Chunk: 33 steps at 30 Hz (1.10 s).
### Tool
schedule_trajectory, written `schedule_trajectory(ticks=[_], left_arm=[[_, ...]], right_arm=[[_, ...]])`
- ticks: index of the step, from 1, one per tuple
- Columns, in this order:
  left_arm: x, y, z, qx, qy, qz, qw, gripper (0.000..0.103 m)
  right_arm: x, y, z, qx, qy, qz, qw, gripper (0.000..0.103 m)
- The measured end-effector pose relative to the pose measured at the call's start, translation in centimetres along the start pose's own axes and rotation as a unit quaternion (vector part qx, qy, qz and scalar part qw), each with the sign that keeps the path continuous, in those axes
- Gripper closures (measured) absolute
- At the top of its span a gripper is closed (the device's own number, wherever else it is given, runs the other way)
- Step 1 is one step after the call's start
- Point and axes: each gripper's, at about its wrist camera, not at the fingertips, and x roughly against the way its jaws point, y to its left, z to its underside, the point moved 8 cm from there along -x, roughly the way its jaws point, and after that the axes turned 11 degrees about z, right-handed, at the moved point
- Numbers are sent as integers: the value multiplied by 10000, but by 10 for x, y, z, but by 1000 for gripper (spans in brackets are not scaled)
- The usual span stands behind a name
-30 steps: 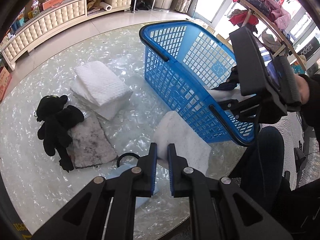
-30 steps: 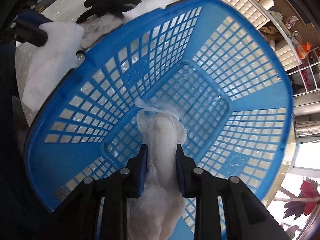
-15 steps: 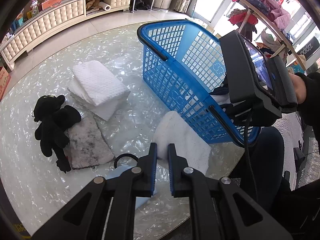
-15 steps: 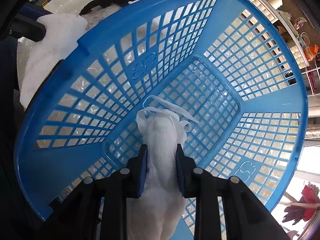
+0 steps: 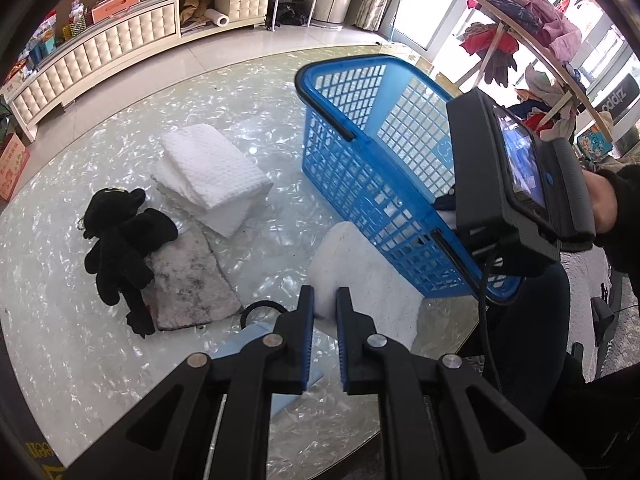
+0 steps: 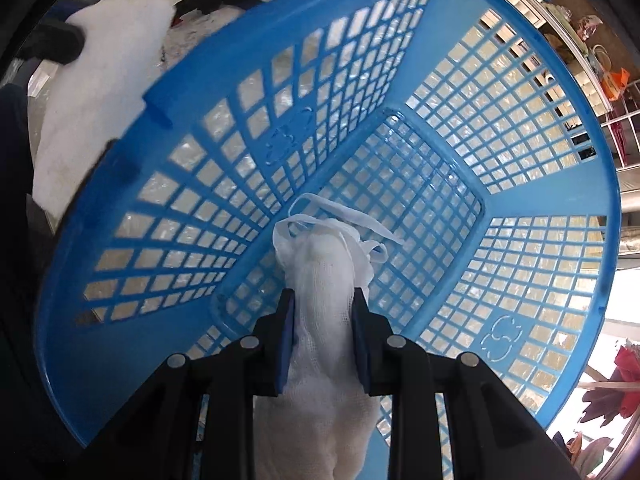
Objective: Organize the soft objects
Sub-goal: 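Open the right tool to drop the quilted cloth into the basket, then lower the white pad into the basket and open the left tool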
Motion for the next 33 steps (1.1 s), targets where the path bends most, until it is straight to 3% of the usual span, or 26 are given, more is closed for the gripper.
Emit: schedule_trajectory(ticks=[3, 6, 8, 10, 19, 33], left_arm=[[4, 0, 3, 5, -34, -34, 10000, 94], [9, 0, 4, -1, -74, -64, 10000, 94], [12, -2, 4, -19, -109, -73, 9999, 94], [15, -5, 3, -40, -154, -73, 9998, 94], [29, -38, -5, -263, -386, -25, 9989, 94], [29, -90, -23, -635, -533, 25, 9966, 94]], right_arm=[[3, 4, -6, 31, 4, 71, 10000, 78], [5, 3, -12, -13, 5, 162, 9999, 64], [9, 3, -14, -83, -3, 215, 9997, 46], [16, -1, -16, -221, -80, 316, 9992, 35], [57, -28, -10, -932, -511, 713, 9918, 8], [117, -43, 37, -2020, -1115, 697, 9705, 6]])
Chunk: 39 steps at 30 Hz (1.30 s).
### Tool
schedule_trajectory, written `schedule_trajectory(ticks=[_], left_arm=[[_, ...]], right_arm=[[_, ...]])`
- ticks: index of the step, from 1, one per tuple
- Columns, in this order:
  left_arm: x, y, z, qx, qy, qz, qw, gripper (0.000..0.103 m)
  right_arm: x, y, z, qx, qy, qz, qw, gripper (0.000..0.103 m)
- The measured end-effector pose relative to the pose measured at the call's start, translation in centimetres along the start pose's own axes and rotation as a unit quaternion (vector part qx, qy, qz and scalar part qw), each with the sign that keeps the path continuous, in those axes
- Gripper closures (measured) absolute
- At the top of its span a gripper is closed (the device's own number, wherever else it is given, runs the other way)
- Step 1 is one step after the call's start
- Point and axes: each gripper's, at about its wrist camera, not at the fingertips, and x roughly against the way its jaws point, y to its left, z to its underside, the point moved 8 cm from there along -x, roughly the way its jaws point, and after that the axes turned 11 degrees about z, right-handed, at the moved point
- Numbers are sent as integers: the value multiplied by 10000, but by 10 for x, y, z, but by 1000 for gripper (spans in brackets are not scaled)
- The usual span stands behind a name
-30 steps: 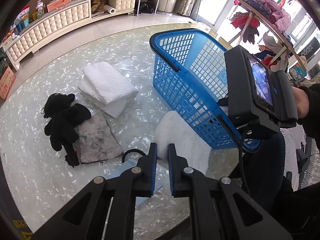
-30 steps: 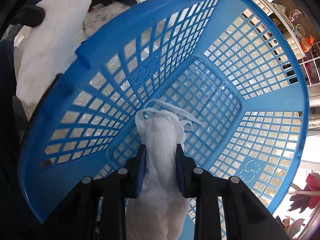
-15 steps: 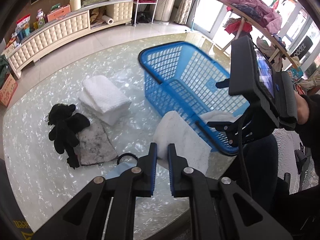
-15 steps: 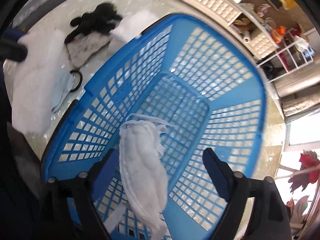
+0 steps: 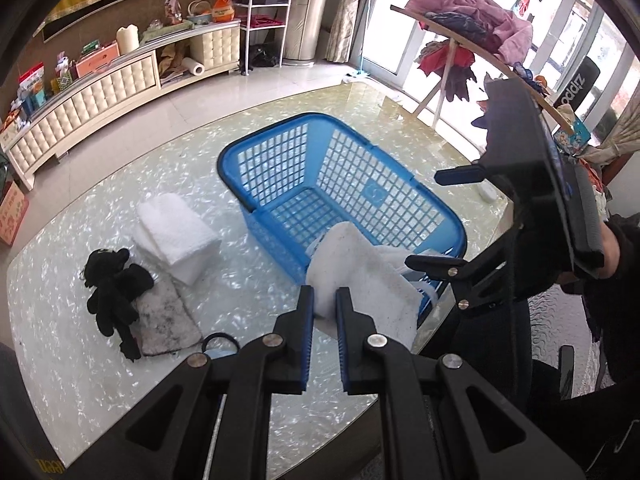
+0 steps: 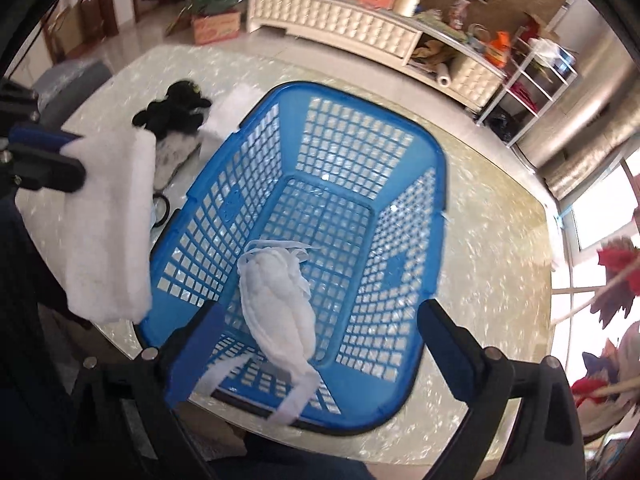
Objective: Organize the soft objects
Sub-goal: 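Lower the white pad into the basket and open the left tool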
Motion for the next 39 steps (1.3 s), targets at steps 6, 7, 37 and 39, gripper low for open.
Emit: schedule_trajectory(ticks=[6, 7, 37, 39], left_arm=[[-14, -11, -9, -97, 28, 32, 9999, 94], [-17, -13, -11, -117, 38, 30, 9999, 94], [-109, -5, -29, -380, 625, -184, 9972, 92], [-115, -4, -29, -393, 662, -207, 9968, 92]], right_arm=[[4, -25, 15, -618, -216, 173, 9977, 6], [5, -29, 16, -689, -253, 216, 9971, 6], [-32, -54, 41, -1773, 6, 40, 9841, 6], [-35, -53, 42, -1790, 53, 31, 9838, 6]])
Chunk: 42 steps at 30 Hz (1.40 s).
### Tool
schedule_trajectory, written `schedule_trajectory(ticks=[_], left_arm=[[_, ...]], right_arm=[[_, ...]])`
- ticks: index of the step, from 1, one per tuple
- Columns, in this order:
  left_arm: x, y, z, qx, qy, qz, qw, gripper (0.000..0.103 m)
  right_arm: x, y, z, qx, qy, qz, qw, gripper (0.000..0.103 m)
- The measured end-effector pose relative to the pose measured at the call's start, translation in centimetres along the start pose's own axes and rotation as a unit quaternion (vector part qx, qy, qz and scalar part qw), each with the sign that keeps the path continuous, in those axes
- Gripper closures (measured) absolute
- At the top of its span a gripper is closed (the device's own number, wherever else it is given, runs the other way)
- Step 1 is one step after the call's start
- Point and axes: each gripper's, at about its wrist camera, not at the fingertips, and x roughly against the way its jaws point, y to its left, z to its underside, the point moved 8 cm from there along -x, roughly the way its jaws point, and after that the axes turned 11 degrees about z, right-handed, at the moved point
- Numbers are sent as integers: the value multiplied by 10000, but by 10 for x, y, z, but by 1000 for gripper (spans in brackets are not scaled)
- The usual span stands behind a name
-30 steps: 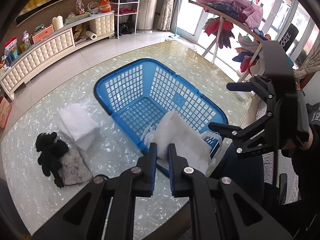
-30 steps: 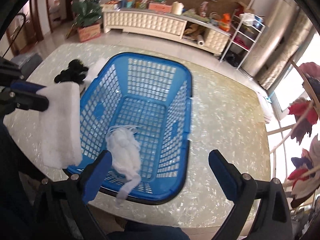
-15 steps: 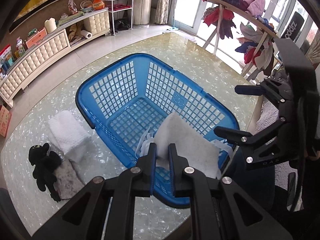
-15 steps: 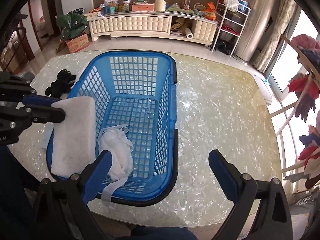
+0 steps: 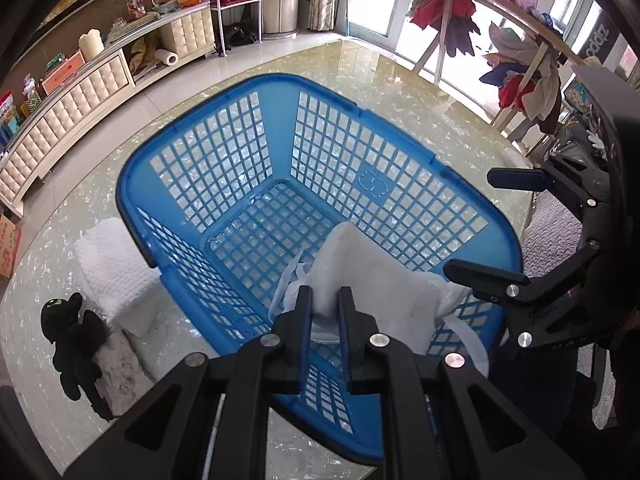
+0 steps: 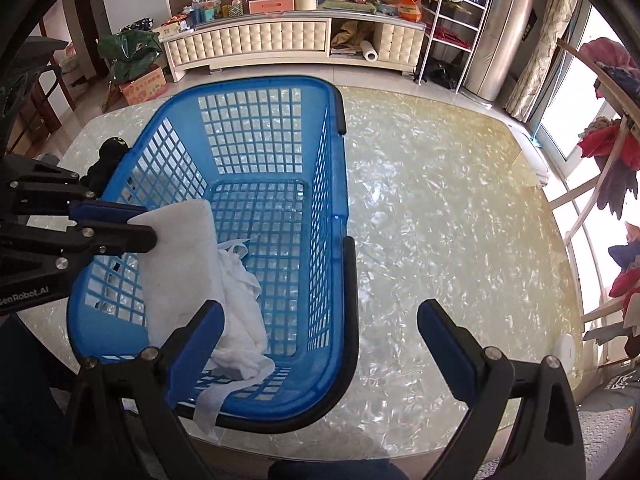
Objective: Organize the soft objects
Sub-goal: 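Lower the white pad into the basket and open the left tool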
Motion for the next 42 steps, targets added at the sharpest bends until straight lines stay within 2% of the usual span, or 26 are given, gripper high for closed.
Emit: schedule_trajectory(ticks=[5, 12, 15, 26, 31, 38, 42], left_arm=[[-15, 2, 1, -139, 141, -124, 9997, 92], [-23, 1, -7, -484, 67, -368, 9981, 91], [-27, 0, -11, -593, 64, -274, 9978, 91], [-50, -3, -12, -968, 250, -301, 9945, 91], [-50, -2, -11, -1007, 292, -156, 9944, 91], [-53, 2, -3, -1202, 502, -281, 9911, 86], [-52, -1, -3, -1287, 465, -332, 9900, 70]], right_arm=[[-8, -1, 3, -43, 84, -39, 9999, 6], [-18, -5, 9, -216, 168, -30, 9996, 6], [-20, -5, 11, -267, 191, -51, 9994, 6], [-22, -7, 9, -308, 204, -64, 9993, 6], [-17, -7, 9, -282, 168, -25, 9995, 6], [-14, -1, 7, -323, 151, -133, 9993, 6], [-13, 3, 6, -325, 142, -151, 9993, 6]])
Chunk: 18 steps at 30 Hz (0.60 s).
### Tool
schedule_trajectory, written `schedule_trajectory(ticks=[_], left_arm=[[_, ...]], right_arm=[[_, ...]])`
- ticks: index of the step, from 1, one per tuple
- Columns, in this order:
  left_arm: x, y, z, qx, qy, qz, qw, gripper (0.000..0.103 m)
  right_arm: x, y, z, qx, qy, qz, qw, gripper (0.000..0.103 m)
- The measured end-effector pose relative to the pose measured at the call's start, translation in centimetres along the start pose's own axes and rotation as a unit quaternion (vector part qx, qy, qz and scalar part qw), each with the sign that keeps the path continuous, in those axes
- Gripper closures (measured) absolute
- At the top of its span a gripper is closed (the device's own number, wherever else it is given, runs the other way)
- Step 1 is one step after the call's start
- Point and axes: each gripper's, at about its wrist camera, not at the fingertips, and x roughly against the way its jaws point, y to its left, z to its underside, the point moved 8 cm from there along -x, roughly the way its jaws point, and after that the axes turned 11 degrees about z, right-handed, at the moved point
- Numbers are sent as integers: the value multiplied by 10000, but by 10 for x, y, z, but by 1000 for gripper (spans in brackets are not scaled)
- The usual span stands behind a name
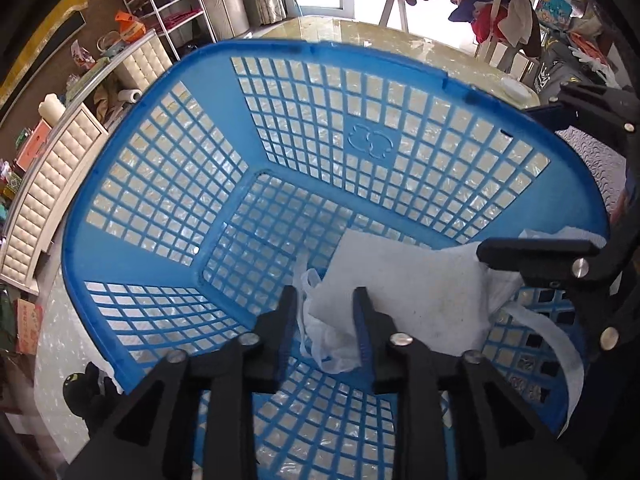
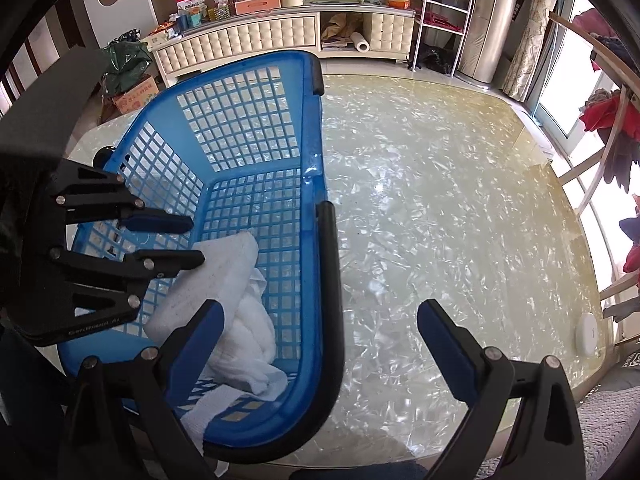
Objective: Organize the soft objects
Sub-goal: 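Lower the white pad into the basket and open the left tool, then withdraw the left tool up out of the basket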
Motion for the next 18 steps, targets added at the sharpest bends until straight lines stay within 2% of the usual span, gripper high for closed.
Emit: schedule_trajectory(ticks=[3, 10, 14, 15, 18], left_arm=[[3, -2, -3, -47, -93, 36, 9999, 60], [4, -3, -8, -65, -111, 56, 9999, 55], [7, -4, -12, -27, -145, 34, 9999, 42], [7, -4, -12, -25, -112, 14, 9999, 35], [7, -6, -15, -22, -104, -48, 9999, 31]], right_arm=[[-3, 1, 1, -7, 40, 4, 10000, 6], [-3, -2, 3, -38, 68, 1, 10000, 6], [-2, -3, 4, -51, 56, 4, 10000, 6], [-1, -4, 4, -71, 40, -13, 10000, 6], [1, -6, 4, -91, 13, 31, 10000, 6]])
